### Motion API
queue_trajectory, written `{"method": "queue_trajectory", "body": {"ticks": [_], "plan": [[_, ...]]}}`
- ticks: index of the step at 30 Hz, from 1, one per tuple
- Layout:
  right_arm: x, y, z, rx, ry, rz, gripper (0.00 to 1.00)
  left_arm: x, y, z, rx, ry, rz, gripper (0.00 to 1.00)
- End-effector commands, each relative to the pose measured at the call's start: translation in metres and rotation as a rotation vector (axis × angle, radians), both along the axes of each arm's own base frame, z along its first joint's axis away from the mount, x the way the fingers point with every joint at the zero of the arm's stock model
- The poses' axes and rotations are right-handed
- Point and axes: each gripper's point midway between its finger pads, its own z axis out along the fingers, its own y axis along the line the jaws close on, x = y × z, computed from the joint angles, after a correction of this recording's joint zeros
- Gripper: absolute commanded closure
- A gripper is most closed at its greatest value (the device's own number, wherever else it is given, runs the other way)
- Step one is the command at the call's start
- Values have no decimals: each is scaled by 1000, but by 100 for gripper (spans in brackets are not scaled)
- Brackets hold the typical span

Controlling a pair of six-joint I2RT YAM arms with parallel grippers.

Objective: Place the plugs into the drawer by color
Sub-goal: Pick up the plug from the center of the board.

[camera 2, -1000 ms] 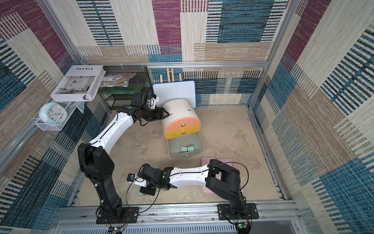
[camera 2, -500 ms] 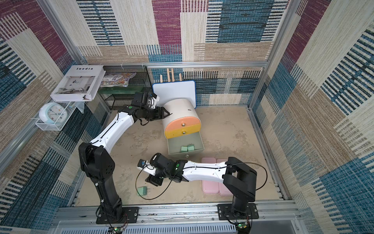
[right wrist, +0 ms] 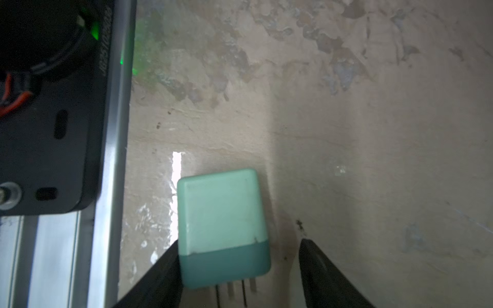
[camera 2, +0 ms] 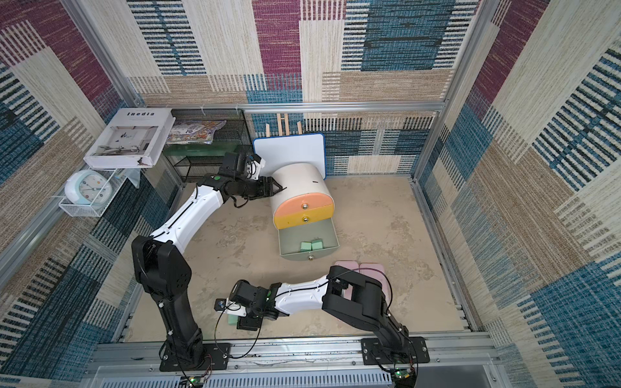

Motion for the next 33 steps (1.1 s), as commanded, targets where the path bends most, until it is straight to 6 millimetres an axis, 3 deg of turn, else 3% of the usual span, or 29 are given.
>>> {"method": "queue_trajectory", "body": {"ticks": [1, 11, 18, 21, 26, 29, 33], "plan": [[0, 6, 4, 19, -8, 6, 39, -13, 16, -34, 105, 112, 37, 27], [2, 5, 13, 36, -1, -25, 52, -14, 17, -33, 105, 112, 38, 27], [14, 0, 54, 130, 42, -107, 56, -14, 16, -34, 104, 114, 38, 27], [43, -17, 75, 155, 47, -211, 57, -14, 17, -34, 104, 115, 39, 27], [126, -83, 105, 192, 34, -477, 57, -13, 13, -36, 92, 126, 34, 27], [166, -118, 118, 230, 1, -626, 57, -13, 12, -39, 85, 137, 32, 27], [198, -140, 122, 249, 13, -721, 57, -13, 12, -40, 89, 138, 32, 27]]}}
